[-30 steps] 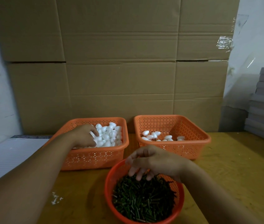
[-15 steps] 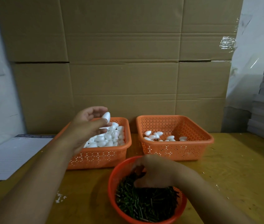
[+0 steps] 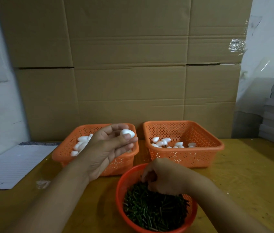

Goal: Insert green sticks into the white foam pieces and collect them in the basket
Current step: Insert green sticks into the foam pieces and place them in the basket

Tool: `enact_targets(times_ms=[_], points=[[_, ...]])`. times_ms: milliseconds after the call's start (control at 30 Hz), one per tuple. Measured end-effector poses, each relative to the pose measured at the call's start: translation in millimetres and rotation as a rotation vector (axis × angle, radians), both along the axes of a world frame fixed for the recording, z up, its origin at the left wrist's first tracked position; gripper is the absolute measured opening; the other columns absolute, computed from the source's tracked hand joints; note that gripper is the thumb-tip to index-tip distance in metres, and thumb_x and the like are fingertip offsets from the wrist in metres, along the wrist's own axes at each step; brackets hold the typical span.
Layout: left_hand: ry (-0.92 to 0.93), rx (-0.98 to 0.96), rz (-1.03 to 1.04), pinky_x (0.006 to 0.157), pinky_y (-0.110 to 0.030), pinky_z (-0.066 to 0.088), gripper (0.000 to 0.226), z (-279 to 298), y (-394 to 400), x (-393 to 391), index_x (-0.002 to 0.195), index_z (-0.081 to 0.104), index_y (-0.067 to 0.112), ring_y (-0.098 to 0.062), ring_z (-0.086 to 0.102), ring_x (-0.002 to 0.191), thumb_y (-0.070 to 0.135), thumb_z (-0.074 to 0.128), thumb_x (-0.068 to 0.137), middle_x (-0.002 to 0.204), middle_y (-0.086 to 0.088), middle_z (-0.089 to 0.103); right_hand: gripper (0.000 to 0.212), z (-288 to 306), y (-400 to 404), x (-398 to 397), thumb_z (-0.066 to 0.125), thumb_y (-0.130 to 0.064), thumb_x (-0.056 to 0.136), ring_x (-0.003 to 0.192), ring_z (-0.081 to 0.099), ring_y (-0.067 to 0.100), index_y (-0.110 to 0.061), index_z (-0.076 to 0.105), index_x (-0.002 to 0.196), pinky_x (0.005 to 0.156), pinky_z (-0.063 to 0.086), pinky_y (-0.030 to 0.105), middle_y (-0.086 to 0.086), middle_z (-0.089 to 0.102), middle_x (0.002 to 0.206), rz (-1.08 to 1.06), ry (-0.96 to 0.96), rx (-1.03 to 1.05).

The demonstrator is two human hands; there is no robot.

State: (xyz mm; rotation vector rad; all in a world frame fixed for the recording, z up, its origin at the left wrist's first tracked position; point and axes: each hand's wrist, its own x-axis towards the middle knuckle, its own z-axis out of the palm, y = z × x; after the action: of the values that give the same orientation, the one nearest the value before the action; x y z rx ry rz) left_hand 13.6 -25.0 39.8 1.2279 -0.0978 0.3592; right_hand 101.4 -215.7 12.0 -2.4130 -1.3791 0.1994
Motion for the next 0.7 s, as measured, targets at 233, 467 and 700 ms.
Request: enact_targets(times_ms=[233, 467, 700], points=[[0.010, 0.112, 0.079, 0.066, -0.022, 0.055, 0.036, -1, -6, 0, 0.110, 0.072, 0.014, -0.017, 0.069, 0.095, 0.018, 0.076, 0.074, 0.110, -0.008, 0.073, 0.036, 0, 1, -1, 0.058, -0.001, 0.082, 0.088, 0.066, 0.003, -0.025, 0.075, 0.103, 0.081, 0.057, 0.023, -0.009, 0.072, 0.097, -0.016, 0.000, 0.060], [-0.019, 0.015, 0.050, 0.078, -0.029, 0.060, 0.048, -2, -8, 1, 0.120, 0.060, 0.007, -0.032, 0.071, 0.107, 0.007, 0.076, 0.074, 0.120, -0.024, 0.068, 0.023, 8, 0, -3, 0.061, -0.005, 0.091, 0.067, 0.064, -0.001, -0.021, 0.073, 0.103, 0.068, 0.054, 0.016, -0.009, 0.069, 0.078, -0.043, 0.116, 0.174], [0.002, 0.075, 0.097, 0.062, -0.021, 0.053, 0.042, -2, -10, 1, 0.110, 0.065, 0.009, -0.023, 0.055, 0.084, 0.015, 0.078, 0.070, 0.096, -0.007, 0.069, 0.028, 16, 1, -10, 0.052, 0.011, 0.090, 0.067, 0.064, 0.003, -0.008, 0.069, 0.102, 0.067, 0.055, 0.018, 0.004, 0.071, 0.085, -0.023, 0.300, 0.280]])
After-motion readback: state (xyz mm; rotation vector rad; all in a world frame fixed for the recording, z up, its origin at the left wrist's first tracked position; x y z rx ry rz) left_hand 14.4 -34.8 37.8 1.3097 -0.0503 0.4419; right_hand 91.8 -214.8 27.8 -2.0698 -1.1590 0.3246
